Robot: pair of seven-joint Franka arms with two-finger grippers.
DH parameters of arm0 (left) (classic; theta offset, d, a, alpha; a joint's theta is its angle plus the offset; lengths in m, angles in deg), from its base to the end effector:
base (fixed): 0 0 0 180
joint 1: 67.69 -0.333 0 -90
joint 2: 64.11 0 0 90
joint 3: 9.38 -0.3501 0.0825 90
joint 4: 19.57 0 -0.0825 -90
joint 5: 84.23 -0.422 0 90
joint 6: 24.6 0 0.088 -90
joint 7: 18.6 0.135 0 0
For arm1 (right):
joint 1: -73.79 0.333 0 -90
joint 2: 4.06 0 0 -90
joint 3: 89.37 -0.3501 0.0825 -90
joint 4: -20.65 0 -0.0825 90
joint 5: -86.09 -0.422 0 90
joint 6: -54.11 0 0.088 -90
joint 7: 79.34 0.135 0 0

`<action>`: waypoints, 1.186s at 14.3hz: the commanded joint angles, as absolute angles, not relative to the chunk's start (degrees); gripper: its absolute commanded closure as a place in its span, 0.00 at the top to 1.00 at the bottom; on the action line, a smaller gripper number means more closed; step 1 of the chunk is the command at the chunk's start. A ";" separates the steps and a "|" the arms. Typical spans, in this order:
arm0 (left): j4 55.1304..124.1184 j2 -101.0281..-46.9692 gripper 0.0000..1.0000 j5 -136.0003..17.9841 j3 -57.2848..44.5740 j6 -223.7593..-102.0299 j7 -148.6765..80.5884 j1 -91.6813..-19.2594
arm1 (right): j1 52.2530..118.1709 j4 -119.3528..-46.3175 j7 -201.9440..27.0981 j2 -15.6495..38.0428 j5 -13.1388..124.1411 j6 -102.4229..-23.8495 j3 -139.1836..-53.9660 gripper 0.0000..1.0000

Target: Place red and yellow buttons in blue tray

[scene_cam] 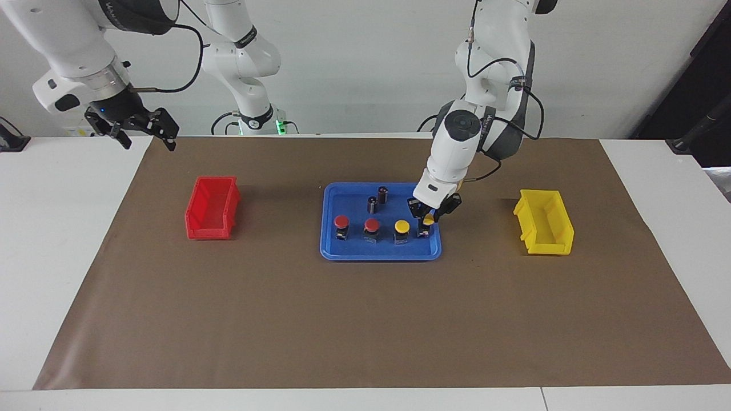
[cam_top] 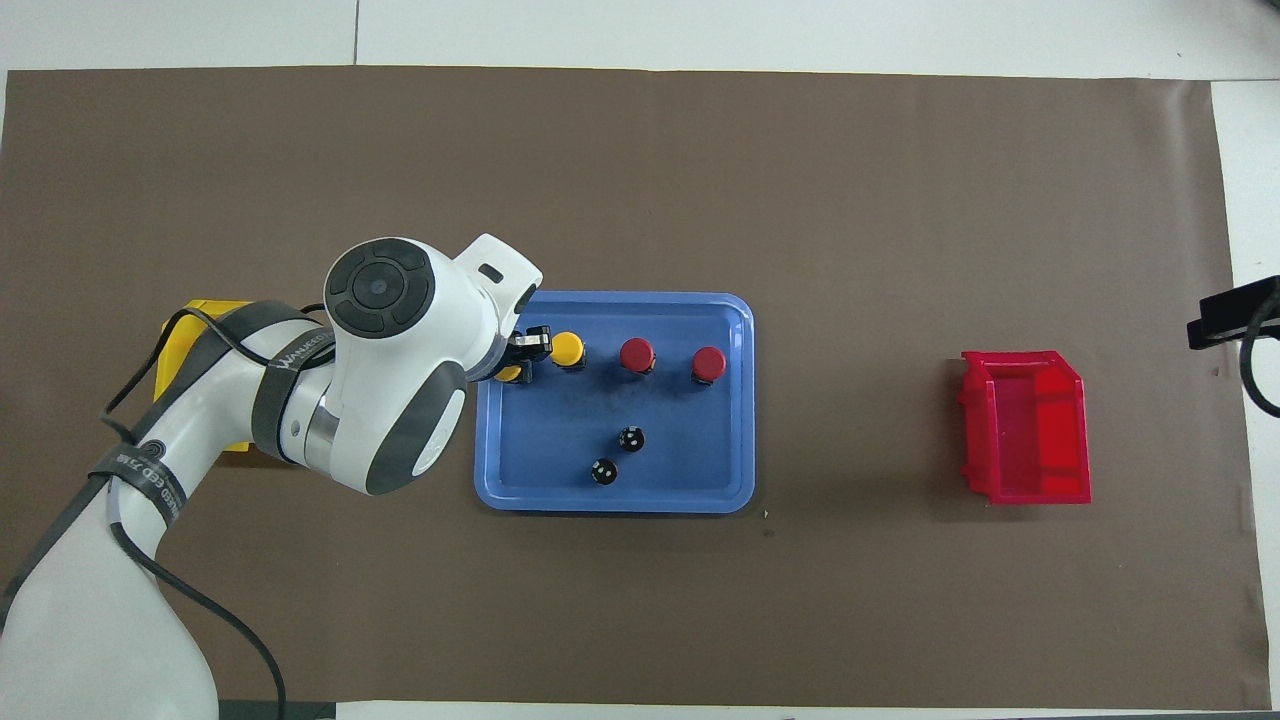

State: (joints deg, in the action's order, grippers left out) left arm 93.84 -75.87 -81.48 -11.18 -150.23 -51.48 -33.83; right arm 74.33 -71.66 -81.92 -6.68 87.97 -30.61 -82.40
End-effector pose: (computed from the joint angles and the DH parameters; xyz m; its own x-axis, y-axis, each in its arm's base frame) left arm 0.5353 -0.3392 0.3491 0.9991 0.0412 -0.0113 0.0416 -0.9986 0.0318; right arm 0.5598 -0.0694 0.6290 0.9937 -0.0691 -0.0881 -0.0673 -0.9975 0.0233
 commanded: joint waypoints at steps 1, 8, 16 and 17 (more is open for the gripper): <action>94.42 -76.42 0.06 -83.35 -11.67 -152.22 -53.06 -32.79 | 74.05 -73.21 -82.76 -8.01 88.55 -31.67 -82.69 1.00; 90.30 -76.07 1.00 -84.22 -12.19 -147.66 -52.62 -33.76 | 74.14 -73.13 -82.50 -7.92 87.76 -31.58 -82.87 1.00; 84.67 -70.28 1.00 -84.50 -12.55 -133.95 -34.63 -43.41 | 74.05 -73.13 -82.76 -7.92 87.76 -31.41 -82.87 1.00; 84.32 -69.22 1.00 -84.50 -12.55 -132.80 -32.25 -45.17 | 74.05 -73.13 -82.76 -7.92 87.67 -31.32 -82.87 1.00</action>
